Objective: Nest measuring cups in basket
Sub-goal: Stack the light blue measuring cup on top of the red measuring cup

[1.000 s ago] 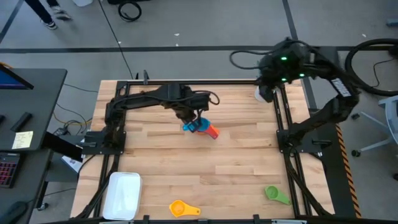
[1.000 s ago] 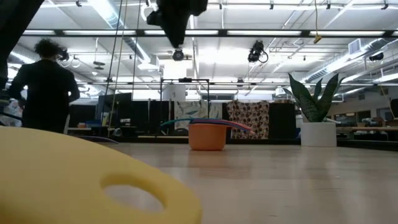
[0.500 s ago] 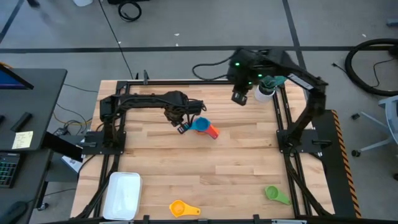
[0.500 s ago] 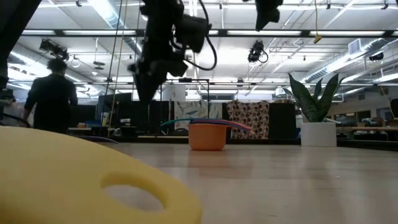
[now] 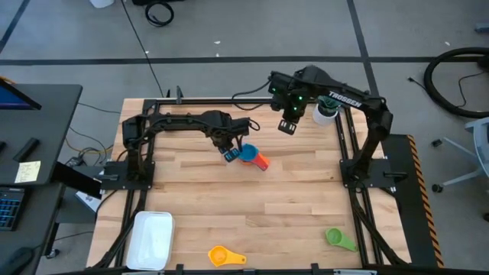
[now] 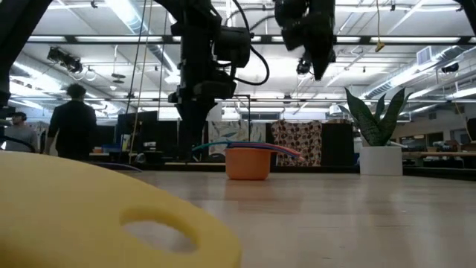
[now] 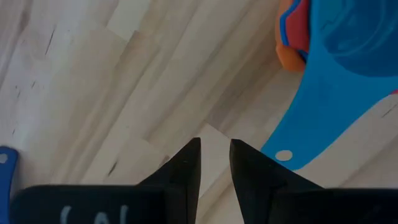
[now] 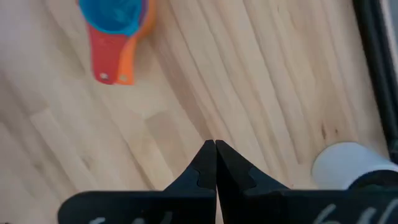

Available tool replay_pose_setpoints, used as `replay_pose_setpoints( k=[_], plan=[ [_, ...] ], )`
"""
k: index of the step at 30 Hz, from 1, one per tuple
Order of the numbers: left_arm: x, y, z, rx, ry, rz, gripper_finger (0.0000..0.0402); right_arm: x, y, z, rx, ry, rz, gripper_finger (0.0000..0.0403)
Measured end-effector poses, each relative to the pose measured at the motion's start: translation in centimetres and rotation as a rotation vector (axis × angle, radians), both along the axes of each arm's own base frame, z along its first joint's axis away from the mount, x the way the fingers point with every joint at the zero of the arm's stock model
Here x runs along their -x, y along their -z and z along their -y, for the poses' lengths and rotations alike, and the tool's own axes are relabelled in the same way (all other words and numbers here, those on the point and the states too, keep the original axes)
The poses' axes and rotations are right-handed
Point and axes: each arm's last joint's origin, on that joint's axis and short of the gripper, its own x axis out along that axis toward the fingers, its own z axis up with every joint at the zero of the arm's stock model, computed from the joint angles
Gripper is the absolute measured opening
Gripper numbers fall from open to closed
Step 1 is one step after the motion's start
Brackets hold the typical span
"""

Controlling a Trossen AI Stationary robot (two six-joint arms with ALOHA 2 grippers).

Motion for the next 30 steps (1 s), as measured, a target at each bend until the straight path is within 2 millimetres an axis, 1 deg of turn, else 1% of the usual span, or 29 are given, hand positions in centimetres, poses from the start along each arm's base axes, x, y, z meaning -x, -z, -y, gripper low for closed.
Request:
replay_pose_setpoints(
  k=[4, 8, 13, 16, 19, 23, 30],
  plan=[
    [0.2, 0.0, -0.5, 0.003, 0.011, -0.007, 0.0091, -0.6, 3.1, 0.5, 0.002, 0.008, 0.012, 0.0],
    [0.2, 0.0, -0.8, 0.023, 0.026, -0.005, 0.0091, -1.2, 6.3, 0.7, -0.051, 0.001, 0.055, 0.0],
    [0.3, 0.0, -1.0, 0.031, 0.026, -0.003, 0.0091, -1.5, 9.6, 0.7, -0.097, -0.02, 0.112, 0.0],
    [0.3, 0.4, -1.1, 0.042, 0.028, 0.013, 0.0091, -1.4, 11.5, 0.6, -0.118, 0.006, 0.121, 0.0],
    [0.3, 1.0, -0.9, 0.083, 0.032, 0.025, 0.0091, -1.5, 12.9, 0.2, -0.124, 0.016, 0.134, 0.0],
    [0.6, 1.8, -0.6, 0.116, 0.019, 0.018, 0.0091, -1.7, 14.0, -0.4, -0.125, 0.0, 0.166, 0.0],
    [0.2, 1.8, -0.7, 0.126, 0.008, 0.067, 0.0091, -2.0, 15.7, -1.0, -0.119, 0.002, 0.213, 0.0]
  ],
)
